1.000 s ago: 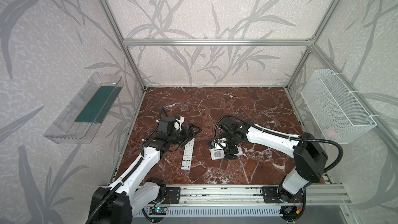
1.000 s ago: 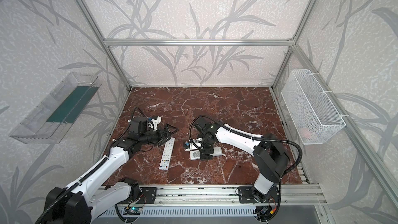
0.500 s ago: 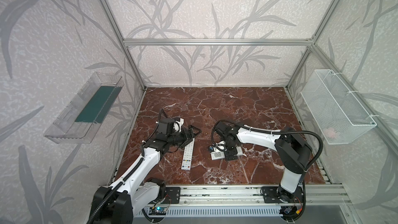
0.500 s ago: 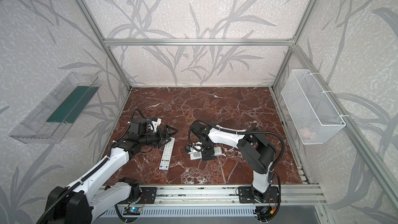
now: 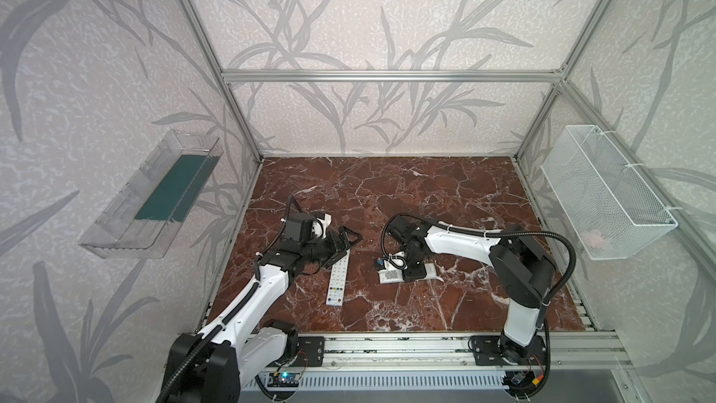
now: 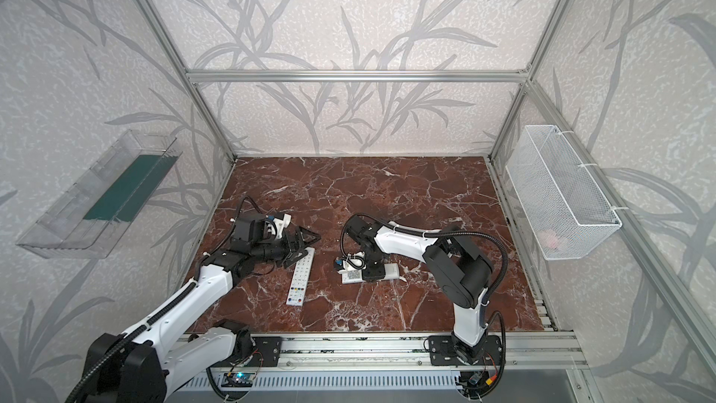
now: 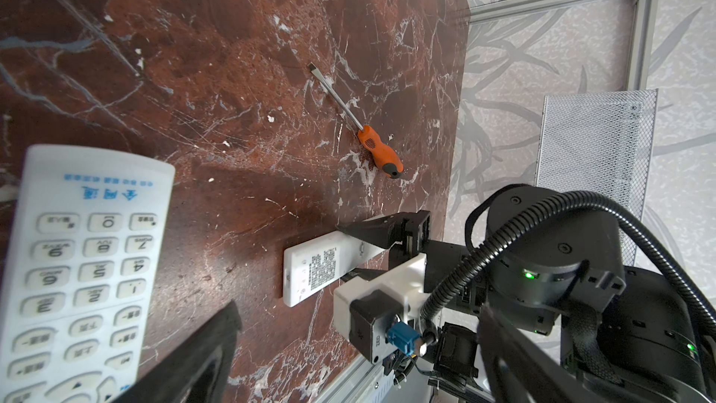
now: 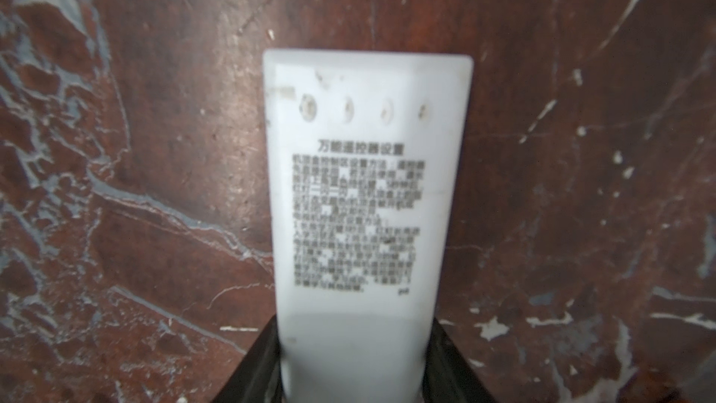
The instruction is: Unload the batteries from the remote control
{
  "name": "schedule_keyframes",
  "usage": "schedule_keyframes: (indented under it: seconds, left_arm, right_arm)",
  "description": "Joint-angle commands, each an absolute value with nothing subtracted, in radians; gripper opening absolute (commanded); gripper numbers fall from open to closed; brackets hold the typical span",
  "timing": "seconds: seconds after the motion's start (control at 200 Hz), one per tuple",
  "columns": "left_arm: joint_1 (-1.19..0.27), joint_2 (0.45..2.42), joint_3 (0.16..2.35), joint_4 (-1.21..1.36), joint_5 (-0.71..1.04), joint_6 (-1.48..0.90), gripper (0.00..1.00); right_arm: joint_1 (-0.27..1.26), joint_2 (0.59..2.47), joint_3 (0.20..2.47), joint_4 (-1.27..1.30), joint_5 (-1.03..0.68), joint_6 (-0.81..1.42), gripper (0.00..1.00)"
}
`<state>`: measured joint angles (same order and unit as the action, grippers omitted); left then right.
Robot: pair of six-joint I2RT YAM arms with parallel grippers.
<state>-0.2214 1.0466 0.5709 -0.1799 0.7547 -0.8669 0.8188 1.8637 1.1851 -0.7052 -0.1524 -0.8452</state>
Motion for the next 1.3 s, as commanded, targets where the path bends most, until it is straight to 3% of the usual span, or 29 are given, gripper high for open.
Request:
schedule_keyframes:
  seconds: [0.0,0.225,0.605,1.025,1.145,1.295]
  left_arm:
    - [-0.219,1.061,0.568,-0.151,0.782,-0.837,0.96]
    - [-0.287,1.138,0.552,-0.026,0.811,-0.872,0.95]
    - [-0.435,1.336,0.698,-0.034,0.840,-0.851,0.81]
    - [-0.480,1.374,0.675,0.040,0.858,-0.894,0.47]
    - [-0.482,1.382,0.676,0.044,0.859,-0.895,0.35]
    - [-0.482,1.392,0.675,0.049,0.865,-0.892,0.23]
  right_arm:
    - [0.790,1.791,1.173,-0.681,-0.247,-0.805,0.38]
    - [0.725,1.619,1.066,-0.491,-0.473,-0.706,0.37]
    - [0.710,1.578,1.007,-0.420,-0.492,-0.671,0.37]
    - [0.709,1.592,0.986,-0.376,-0.507,-0.647,0.37]
    - [0.709,1.592,0.984,-0.376,-0.504,-0.643,0.45]
    - [0.707,1.577,0.981,-0.370,-0.476,-0.632,0.71]
